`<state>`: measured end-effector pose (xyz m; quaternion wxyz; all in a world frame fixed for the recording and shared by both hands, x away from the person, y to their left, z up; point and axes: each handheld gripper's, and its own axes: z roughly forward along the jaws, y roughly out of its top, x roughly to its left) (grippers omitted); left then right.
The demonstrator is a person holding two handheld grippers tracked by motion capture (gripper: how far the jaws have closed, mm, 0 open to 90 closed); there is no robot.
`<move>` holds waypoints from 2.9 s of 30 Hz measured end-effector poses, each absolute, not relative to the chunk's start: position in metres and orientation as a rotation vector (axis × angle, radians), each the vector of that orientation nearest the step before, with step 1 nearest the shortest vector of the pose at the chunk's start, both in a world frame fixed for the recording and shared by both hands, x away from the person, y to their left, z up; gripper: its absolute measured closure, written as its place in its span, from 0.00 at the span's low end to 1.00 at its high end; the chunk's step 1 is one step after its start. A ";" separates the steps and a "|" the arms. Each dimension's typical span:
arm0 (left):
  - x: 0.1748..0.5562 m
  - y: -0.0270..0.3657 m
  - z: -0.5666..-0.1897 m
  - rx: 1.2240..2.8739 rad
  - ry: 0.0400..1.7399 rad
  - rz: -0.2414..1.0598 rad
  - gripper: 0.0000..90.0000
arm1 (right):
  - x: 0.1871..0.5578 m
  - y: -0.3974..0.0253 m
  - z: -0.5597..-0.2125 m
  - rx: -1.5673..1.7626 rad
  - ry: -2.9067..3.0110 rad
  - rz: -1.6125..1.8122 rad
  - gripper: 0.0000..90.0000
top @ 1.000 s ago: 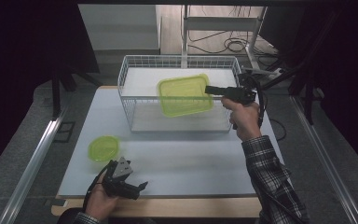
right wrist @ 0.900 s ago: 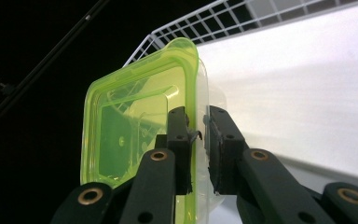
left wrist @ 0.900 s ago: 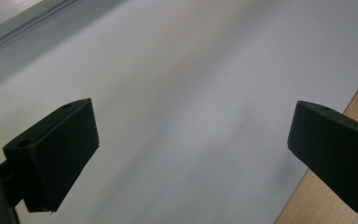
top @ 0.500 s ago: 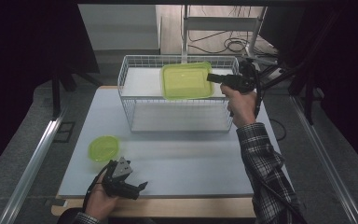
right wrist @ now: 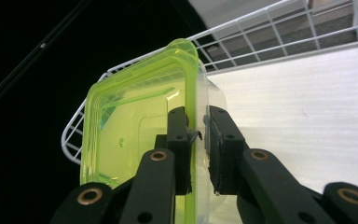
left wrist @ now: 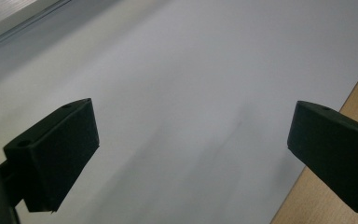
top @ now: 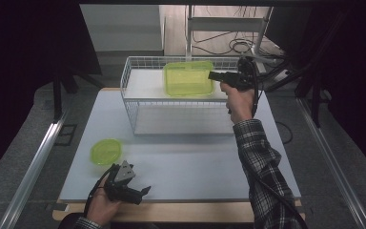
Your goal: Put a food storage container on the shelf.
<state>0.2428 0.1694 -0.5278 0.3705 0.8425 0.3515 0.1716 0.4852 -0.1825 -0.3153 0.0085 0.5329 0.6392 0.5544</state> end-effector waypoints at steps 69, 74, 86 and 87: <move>0.242 0.171 -0.524 2.111 0.925 0.436 0.00 | 0.452 -0.171 -0.310 1.223 2.214 1.419 0.22; 0.243 0.171 -0.524 2.110 0.919 0.423 0.00 | 0.441 -0.172 -0.311 1.181 2.227 1.410 0.20; 0.243 0.170 -0.525 2.135 0.911 0.448 0.00 | 0.417 -0.178 -0.325 1.118 2.252 1.396 0.14; 0.243 0.170 -0.525 2.136 0.913 0.447 0.00 | 0.415 -0.180 -0.328 1.116 2.253 1.395 0.14</move>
